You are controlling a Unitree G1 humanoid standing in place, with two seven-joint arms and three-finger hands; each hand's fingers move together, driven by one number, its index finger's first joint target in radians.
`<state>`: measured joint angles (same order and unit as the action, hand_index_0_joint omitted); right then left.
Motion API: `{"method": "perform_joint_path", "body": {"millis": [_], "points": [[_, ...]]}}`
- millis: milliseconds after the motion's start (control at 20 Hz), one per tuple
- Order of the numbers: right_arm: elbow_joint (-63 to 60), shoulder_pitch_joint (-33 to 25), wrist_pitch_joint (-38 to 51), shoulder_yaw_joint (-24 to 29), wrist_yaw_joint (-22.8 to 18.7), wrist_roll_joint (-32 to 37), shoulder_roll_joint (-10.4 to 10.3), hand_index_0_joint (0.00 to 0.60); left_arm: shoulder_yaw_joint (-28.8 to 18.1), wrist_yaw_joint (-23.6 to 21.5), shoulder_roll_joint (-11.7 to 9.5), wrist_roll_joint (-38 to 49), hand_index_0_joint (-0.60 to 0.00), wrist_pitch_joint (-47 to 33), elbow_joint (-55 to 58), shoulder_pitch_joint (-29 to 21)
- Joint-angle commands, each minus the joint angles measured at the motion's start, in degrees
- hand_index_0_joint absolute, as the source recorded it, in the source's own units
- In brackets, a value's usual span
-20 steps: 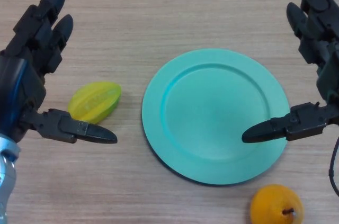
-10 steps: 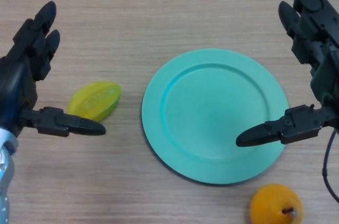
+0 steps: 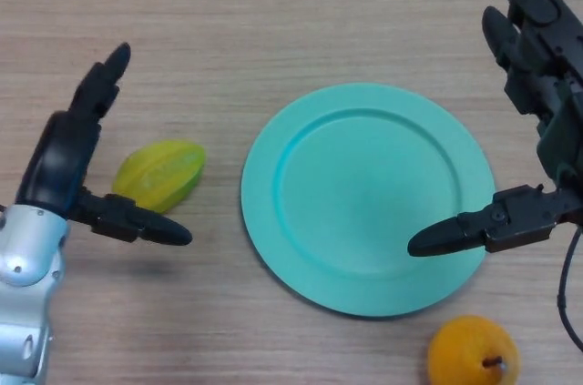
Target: Pick up the yellow starfruit and place it on the plate
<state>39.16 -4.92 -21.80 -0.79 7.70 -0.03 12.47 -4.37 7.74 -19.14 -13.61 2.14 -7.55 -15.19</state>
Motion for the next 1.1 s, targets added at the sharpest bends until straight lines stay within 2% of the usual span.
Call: {"method": "perform_joint_path", "body": {"millis": [50, 150, 200, 350, 400, 450, 500, 550, 600, 650, 950, 1100], "points": [[4.01, -1.48, 5.74, 2.64, -1.90, 1.28, 1.11, 0.000, -1.55, -4.27, -1.65, -2.85, 0.000, -3.59, 0.20, -3.72], [4.25, -1.23, 5.69, 3.26, -1.65, 1.95, 1.14, 0.000, -0.37, -5.36, -1.02, -5.03, 0.000, -3.52, -2.63, -5.11], [4.61, -1.44, 5.40, 3.74, -1.62, 2.30, 1.31, 0.000, 0.83, -7.84, -0.91, -9.37, 0.000, -5.47, -5.31, -5.90], [4.24, -1.34, 5.91, 4.09, -1.76, 2.07, 1.64, 0.000, 1.37, -10.40, -0.46, -12.73, 0.000, -7.89, -8.14, -7.02], [4.06, -1.24, 5.90, 4.44, -1.63, 2.39, 1.61, 0.000, 1.83, -10.85, -0.54, -14.26, -0.051, -8.73, -9.45, -7.42], [4.08, -1.23, 5.89, 4.48, -1.64, 2.43, 1.60, 0.000, 1.90, -10.79, -0.57, -14.56, -0.150, -8.74, -9.58, -7.40], [4.20, -1.21, 5.70, 4.58, -1.61, 2.60, 1.64, 0.000, 2.01, -10.30, -0.56, -15.13, -0.301, -8.93, -10.00, -7.47], [4.28, -1.17, 5.61, 4.65, -1.59, 2.74, 1.66, 0.000, 2.07, -9.85, -0.52, -15.44, -0.400, -9.21, -10.29, -7.46], [4.25, -1.04, 5.87, 4.52, -1.66, 2.88, 1.61, 0.000, 2.17, -8.45, -0.53, -15.96, -0.543, -10.23, -10.53, -7.15], [4.23, -0.98, 5.97, 4.44, -1.70, 3.01, 1.55, 0.000, 2.19, -7.77, -0.62, -16.28, -0.600, -11.07, -10.82, -7.08], [4.48, -1.58, 5.19, 3.66, -2.08, 2.32, 1.36, 0.000, 0.14, -7.09, -1.68, -16.30, -0.600, -10.35, -6.46, -3.64], [5.55, -1.54, 4.07, 3.05, -2.29, 2.08, 1.25, 0.000, -2.49, -9.26, -3.10, -14.82, -0.600, -9.85, -0.81, -3.18]]}}
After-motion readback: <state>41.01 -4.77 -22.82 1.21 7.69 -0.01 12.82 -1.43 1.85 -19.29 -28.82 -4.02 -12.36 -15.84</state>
